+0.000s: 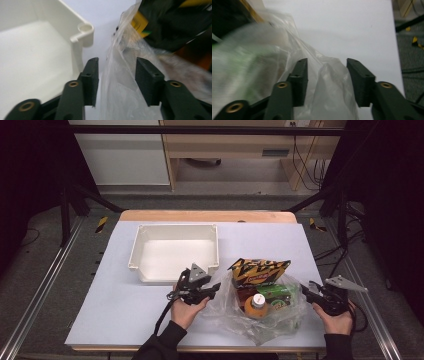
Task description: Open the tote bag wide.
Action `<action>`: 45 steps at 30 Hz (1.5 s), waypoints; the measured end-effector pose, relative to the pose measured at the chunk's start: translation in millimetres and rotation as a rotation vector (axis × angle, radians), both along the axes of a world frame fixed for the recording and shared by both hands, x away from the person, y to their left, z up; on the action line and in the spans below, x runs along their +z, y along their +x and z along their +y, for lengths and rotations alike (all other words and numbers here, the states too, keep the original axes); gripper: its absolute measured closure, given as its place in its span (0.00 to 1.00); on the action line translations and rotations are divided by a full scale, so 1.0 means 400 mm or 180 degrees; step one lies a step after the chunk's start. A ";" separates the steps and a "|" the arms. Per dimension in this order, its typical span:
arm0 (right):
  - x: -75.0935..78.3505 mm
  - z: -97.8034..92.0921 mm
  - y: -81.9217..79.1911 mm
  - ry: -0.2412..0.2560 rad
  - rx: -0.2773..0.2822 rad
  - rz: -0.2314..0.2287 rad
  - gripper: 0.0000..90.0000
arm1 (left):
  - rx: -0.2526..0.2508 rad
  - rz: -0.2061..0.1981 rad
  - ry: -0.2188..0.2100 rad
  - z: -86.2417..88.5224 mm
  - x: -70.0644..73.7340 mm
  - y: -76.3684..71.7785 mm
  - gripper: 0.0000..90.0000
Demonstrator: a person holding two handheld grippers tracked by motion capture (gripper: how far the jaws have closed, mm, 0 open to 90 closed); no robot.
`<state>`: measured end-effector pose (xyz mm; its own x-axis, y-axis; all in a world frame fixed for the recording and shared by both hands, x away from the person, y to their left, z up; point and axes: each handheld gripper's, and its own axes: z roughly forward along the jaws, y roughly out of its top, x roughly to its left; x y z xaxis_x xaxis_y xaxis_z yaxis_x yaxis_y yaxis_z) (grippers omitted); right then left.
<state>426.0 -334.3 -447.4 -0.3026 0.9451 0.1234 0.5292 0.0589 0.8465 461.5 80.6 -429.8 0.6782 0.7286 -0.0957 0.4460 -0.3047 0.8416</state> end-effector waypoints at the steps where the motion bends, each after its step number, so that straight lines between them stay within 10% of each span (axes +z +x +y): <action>1: 0.013 -0.003 -0.010 0.0042 -0.0007 -0.0075 0.53 | 0.0001 -0.0027 -0.0042 0.011 0.014 -0.008 0.57; 12: 0.149 0.036 -0.119 0.0146 0.0278 -0.0678 0.46 | -0.0133 -0.0327 -0.0140 0.066 0.117 -0.118 0.51; 20: 0.094 0.098 -0.101 0.0008 0.0513 -0.0328 0.44 | -0.0192 -0.0164 0.0008 0.041 0.070 -0.111 0.63; 31: 0.060 0.057 -0.110 0.0040 0.0365 -0.0201 0.95 | -0.0174 -0.0068 0.0145 -0.029 0.001 -0.044 0.97; 37: 0.015 0.043 -0.086 0.0015 0.0159 -0.0034 0.95 | -0.0102 0.0068 0.0340 -0.059 -0.053 -0.005 0.99; 45: -0.064 0.044 -0.049 -0.0177 0.0151 0.0532 0.89 | -0.0095 0.0158 0.0475 -0.066 -0.094 0.004 0.99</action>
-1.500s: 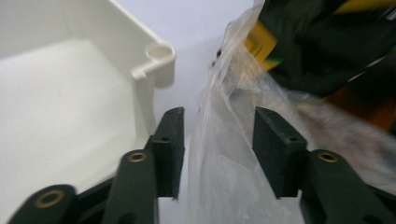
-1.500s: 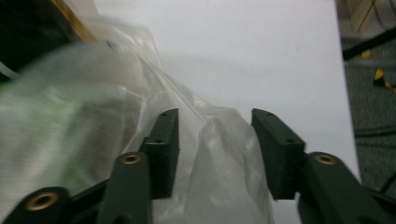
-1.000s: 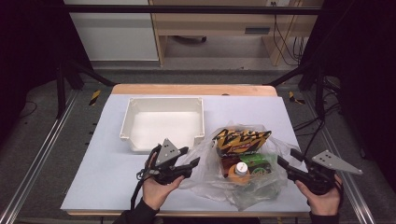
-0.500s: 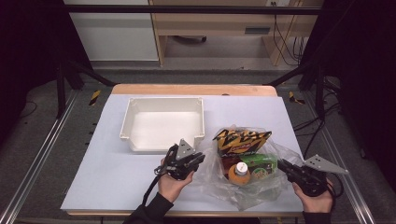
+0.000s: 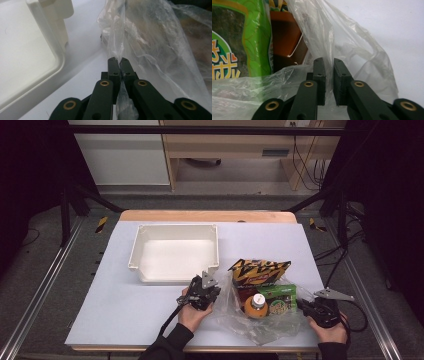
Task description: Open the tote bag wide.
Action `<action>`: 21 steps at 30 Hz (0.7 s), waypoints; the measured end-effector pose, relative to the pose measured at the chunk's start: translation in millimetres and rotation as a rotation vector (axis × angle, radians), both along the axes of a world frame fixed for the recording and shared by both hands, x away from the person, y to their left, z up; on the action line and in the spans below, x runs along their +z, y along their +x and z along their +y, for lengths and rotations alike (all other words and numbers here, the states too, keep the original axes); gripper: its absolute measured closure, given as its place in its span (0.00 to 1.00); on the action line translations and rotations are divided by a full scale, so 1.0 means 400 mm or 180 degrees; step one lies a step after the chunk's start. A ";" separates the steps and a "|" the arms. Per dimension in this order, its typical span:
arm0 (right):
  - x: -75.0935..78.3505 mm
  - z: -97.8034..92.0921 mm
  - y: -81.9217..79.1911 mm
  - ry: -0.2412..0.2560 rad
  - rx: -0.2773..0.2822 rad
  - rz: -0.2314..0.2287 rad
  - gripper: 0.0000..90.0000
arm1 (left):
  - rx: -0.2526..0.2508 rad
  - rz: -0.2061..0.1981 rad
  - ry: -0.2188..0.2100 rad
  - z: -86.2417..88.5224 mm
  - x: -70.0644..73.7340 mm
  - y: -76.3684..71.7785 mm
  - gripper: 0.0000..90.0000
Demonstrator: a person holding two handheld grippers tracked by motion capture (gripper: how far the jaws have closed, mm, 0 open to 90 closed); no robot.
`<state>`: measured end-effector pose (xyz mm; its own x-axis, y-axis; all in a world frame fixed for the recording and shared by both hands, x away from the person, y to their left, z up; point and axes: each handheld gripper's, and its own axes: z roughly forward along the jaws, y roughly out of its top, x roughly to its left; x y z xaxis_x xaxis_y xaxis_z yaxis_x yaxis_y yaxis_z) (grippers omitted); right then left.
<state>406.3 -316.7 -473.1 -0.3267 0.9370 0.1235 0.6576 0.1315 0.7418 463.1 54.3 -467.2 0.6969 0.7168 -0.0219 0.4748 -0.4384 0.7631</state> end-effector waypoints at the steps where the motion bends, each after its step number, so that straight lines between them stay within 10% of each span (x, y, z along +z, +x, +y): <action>1: 0.002 -0.001 -0.002 -0.0010 -0.0003 -0.0029 0.88 | -0.0010 -0.0009 -0.0029 0.002 0.003 -0.002 0.98; 10: 0.083 -0.020 -0.054 0.0238 -0.0019 -0.0581 0.66 | -0.0058 -0.0287 -0.0645 0.055 0.102 -0.037 0.46; 21: 0.193 0.044 -0.091 0.0418 0.0269 -0.1035 0.59 | -0.0132 -0.0429 -0.0881 0.077 0.220 -0.056 0.36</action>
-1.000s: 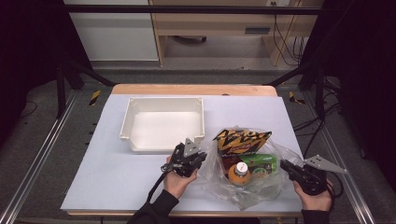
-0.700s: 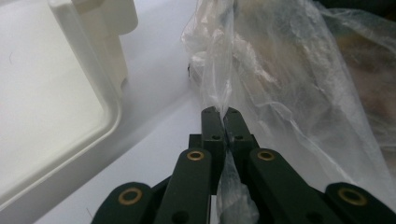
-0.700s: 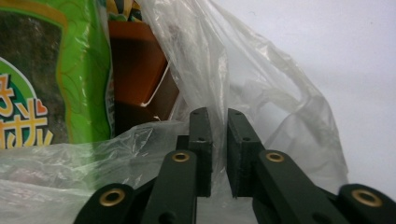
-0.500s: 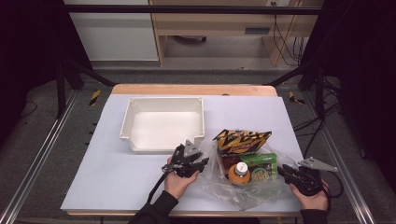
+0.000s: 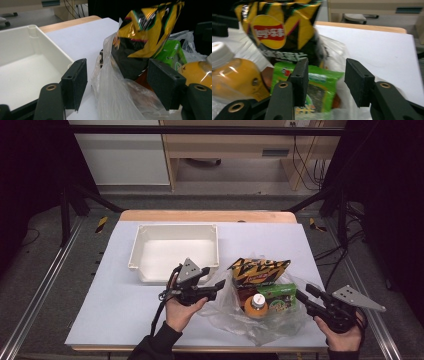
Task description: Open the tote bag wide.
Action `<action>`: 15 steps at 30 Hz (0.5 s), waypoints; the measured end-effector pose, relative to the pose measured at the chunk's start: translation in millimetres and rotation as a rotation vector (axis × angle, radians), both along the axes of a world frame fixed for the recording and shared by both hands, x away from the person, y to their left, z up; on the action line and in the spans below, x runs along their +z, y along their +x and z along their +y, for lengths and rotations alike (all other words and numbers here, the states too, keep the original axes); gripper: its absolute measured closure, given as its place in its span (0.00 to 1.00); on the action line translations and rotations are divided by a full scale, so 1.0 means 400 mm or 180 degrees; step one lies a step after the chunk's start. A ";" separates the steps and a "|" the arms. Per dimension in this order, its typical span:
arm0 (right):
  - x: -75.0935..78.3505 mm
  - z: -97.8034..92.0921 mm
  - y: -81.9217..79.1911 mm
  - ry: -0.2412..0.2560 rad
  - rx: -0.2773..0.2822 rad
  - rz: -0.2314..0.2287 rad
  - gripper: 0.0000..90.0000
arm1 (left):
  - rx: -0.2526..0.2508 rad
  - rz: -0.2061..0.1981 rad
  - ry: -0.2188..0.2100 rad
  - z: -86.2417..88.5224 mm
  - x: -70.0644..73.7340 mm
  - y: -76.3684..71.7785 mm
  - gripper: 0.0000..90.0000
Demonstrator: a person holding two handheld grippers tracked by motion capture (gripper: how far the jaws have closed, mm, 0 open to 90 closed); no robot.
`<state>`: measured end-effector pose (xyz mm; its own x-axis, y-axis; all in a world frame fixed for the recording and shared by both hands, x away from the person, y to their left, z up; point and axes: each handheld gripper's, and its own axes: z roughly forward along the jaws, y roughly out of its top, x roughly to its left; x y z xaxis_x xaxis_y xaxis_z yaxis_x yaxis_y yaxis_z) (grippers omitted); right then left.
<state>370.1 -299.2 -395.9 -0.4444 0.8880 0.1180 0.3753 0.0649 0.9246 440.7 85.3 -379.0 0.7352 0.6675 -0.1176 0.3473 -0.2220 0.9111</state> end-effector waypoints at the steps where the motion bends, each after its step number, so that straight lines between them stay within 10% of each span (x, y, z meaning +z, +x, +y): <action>1: 0.000 0.007 0.003 -0.0018 0.0030 0.0005 0.59 | -0.0002 -0.0024 -0.0028 0.003 0.010 -0.002 0.36; 8: -0.012 0.034 0.015 0.0006 0.0174 0.0121 0.60 | -0.0078 -0.0101 -0.0095 0.015 0.082 -0.011 0.34; 15: 0.008 0.062 -0.013 -0.0003 0.0374 0.0062 0.66 | -0.0154 0.0017 0.0151 -0.042 0.047 -0.001 0.36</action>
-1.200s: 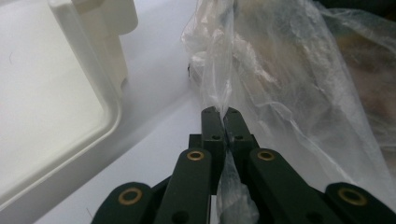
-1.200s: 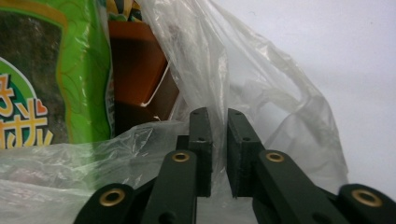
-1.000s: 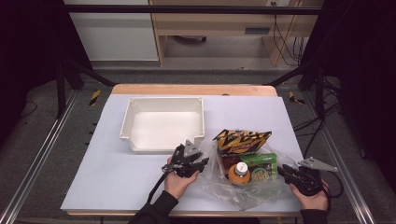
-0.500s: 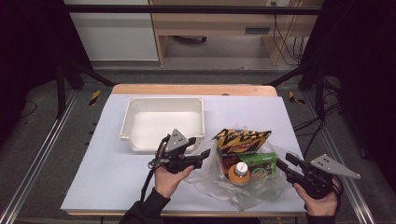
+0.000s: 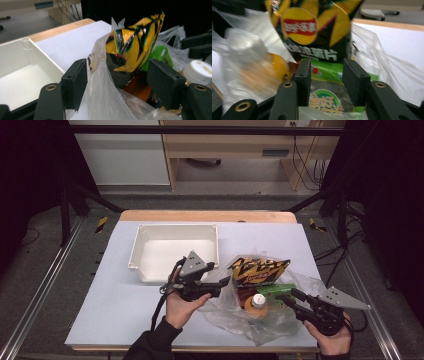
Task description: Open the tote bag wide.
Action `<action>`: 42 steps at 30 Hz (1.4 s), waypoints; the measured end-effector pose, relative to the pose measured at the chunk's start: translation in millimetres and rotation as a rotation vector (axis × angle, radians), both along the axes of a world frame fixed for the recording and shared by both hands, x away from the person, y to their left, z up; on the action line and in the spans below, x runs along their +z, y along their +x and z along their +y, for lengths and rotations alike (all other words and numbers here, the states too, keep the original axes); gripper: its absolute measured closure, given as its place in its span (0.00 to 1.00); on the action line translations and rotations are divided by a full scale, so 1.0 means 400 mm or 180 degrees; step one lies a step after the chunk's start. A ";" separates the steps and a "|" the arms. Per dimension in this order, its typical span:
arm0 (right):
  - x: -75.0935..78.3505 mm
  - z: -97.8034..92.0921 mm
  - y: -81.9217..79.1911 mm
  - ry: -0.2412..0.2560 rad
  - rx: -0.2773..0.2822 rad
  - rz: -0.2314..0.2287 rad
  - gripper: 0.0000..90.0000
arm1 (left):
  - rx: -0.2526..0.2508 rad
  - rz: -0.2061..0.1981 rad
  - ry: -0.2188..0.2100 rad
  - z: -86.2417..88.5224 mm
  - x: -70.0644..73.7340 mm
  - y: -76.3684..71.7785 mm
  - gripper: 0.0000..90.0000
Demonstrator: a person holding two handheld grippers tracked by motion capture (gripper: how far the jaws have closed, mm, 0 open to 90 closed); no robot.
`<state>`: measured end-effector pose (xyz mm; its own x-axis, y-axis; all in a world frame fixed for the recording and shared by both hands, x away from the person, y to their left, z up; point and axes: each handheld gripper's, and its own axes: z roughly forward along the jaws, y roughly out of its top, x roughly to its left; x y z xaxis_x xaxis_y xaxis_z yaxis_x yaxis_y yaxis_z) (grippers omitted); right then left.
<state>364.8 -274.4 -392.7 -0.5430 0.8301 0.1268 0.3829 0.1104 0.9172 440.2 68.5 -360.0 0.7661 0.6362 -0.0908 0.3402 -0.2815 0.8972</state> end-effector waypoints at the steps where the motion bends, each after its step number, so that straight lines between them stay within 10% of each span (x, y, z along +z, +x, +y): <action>1: 0.006 0.005 -0.004 0.0009 0.0032 -0.0022 0.67 | 0.0006 0.0027 0.0029 -0.008 -0.010 0.003 0.36; 7: -0.005 0.025 -0.001 -0.0078 0.0135 0.0050 0.74 | -0.0019 0.0190 0.0165 -0.041 -0.026 0.032 0.32; 15: -0.028 0.029 0.007 -0.0086 0.0141 0.0132 0.76 | 0.0082 0.0005 0.0097 -0.063 0.054 0.040 0.32; 25: 0.001 0.023 -0.039 0.0070 0.0261 -0.0008 0.70 | 0.0020 0.0160 0.0162 -0.052 0.012 0.045 0.72; 32: -0.020 0.062 -0.069 0.0153 0.0655 0.0118 0.64 | 0.0121 0.0209 0.0154 -0.021 -0.064 0.030 0.91; 37: -0.066 0.095 -0.051 -0.0108 0.0789 0.0361 0.84 | 0.0084 0.0160 0.0063 -0.011 -0.082 0.031 0.83; 42: -0.090 0.108 -0.046 -0.0263 0.0845 0.0510 0.98 | 0.0036 0.0011 -0.0036 -0.030 -0.048 0.033 0.51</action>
<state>346.5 -231.3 -428.6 -0.7206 0.6731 0.1664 0.4695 0.2973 0.8314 453.6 56.6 -379.1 0.7587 0.6437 -0.1006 0.3462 -0.2676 0.8992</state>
